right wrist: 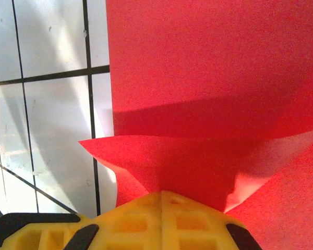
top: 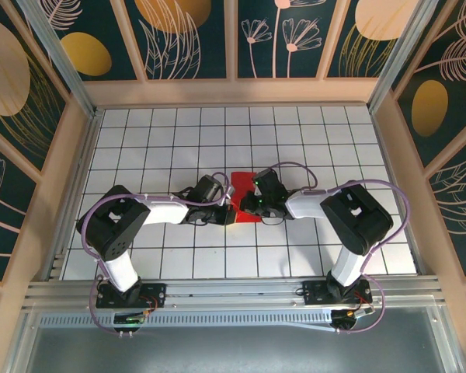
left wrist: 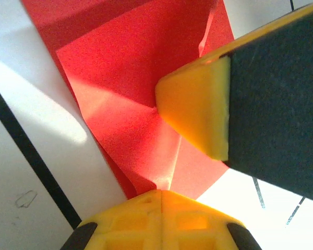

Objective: Fold a paper plane with a square sheet of paper (fold left side to right side)
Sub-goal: Fold the triangle a second time at the center of the table.

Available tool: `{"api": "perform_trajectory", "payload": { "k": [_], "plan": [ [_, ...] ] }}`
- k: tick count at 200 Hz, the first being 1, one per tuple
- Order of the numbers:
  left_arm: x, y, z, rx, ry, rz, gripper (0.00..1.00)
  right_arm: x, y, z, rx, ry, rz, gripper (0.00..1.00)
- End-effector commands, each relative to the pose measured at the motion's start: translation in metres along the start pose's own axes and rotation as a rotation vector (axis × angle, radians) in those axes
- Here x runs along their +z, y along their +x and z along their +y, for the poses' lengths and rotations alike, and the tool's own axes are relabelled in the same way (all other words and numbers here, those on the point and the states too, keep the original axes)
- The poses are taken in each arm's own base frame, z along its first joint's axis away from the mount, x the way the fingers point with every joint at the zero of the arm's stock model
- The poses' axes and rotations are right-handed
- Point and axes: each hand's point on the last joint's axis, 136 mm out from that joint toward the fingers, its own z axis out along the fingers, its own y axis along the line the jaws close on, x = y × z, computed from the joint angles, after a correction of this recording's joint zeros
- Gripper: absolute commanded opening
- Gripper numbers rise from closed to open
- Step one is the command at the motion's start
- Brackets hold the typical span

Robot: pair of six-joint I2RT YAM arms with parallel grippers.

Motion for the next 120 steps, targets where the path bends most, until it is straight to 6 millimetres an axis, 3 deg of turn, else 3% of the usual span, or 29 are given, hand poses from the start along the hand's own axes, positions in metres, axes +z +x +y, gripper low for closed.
{"api": "perform_trajectory", "payload": {
  "k": [1, 94, 98, 120],
  "plan": [
    [0.007, 0.053, 0.054, -0.081, -0.196, 0.142, 0.0, -0.001, -0.009, -0.018, 0.009, 0.046, -0.033, 0.0],
    [0.007, 0.054, 0.054, -0.079, -0.195, 0.145, 0.0, -0.008, -0.028, -0.04, 0.036, 0.048, -0.059, 0.0],
    [0.006, 0.054, 0.054, -0.08, -0.195, 0.145, 0.0, -0.011, -0.036, -0.047, 0.056, 0.054, -0.076, 0.0],
    [0.006, 0.054, 0.053, -0.078, -0.193, 0.142, 0.0, -0.012, -0.042, -0.056, 0.067, 0.061, -0.079, 0.0]
  ]
}}
